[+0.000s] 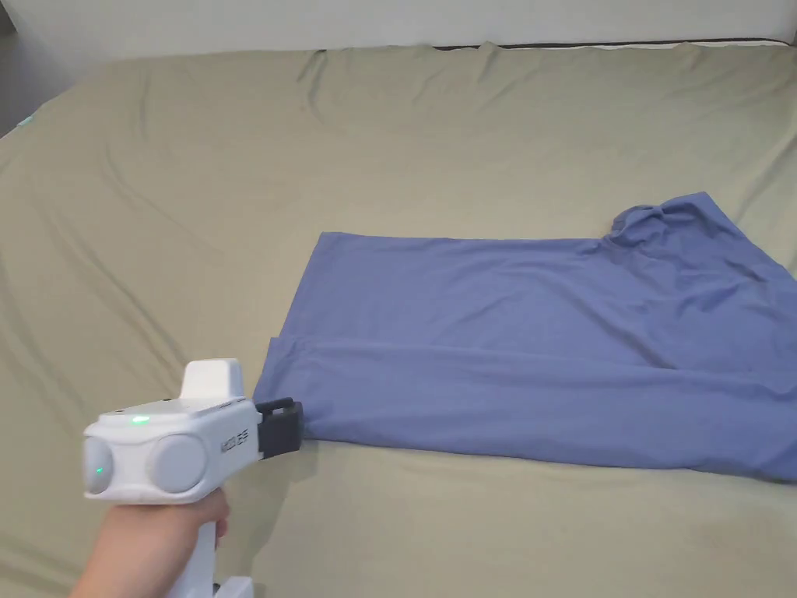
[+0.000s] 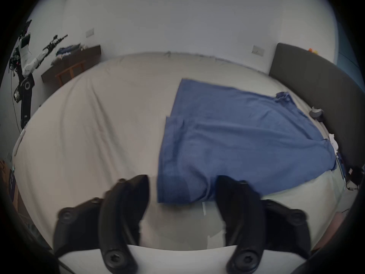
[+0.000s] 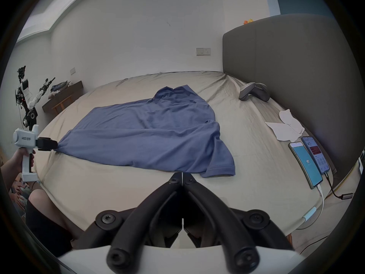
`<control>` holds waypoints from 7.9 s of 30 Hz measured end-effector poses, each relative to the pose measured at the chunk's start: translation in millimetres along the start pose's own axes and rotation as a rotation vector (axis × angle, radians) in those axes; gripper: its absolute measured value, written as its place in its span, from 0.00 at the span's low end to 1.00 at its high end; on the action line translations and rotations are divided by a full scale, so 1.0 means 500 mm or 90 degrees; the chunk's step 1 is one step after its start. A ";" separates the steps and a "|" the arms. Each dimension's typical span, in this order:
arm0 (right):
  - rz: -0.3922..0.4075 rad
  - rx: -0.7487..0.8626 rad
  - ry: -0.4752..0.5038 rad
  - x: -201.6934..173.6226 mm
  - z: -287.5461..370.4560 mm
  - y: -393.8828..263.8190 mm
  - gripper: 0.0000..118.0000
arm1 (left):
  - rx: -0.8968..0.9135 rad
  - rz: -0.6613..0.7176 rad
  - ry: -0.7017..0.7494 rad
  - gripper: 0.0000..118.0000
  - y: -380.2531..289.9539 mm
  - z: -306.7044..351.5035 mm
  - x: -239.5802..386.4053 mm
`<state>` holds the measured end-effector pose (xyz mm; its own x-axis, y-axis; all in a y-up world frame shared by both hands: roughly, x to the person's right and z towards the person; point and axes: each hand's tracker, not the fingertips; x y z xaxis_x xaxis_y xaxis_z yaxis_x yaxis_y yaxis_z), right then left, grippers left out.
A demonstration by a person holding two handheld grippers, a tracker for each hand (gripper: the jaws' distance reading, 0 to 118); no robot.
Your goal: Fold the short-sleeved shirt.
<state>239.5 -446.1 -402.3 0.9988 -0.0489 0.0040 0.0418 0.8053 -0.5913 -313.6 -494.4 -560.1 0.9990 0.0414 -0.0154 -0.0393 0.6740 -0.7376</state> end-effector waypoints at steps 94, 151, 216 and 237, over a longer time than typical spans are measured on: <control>0.058 -0.006 0.039 0.017 -0.217 0.221 0.00 | -0.008 -0.026 0.040 0.13 0.232 -0.249 -0.004; 0.069 -0.086 -0.016 0.127 0.070 -0.102 0.00 | -0.005 0.020 -0.176 0.02 -0.237 0.282 -0.126; 0.121 0.086 0.089 -0.235 0.187 -0.038 0.00 | -0.161 0.135 -0.418 0.03 -0.013 0.154 -0.182; 0.060 0.068 0.184 -0.246 0.211 -0.038 0.00 | -0.188 -0.119 -0.267 0.03 0.139 0.307 0.103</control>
<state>118.3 -393.2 -306.4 0.9505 -0.1250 -0.2844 -0.0320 0.8712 -0.4899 -267.9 -332.1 -508.3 0.8920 0.2726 0.3606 0.2061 0.4647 -0.8612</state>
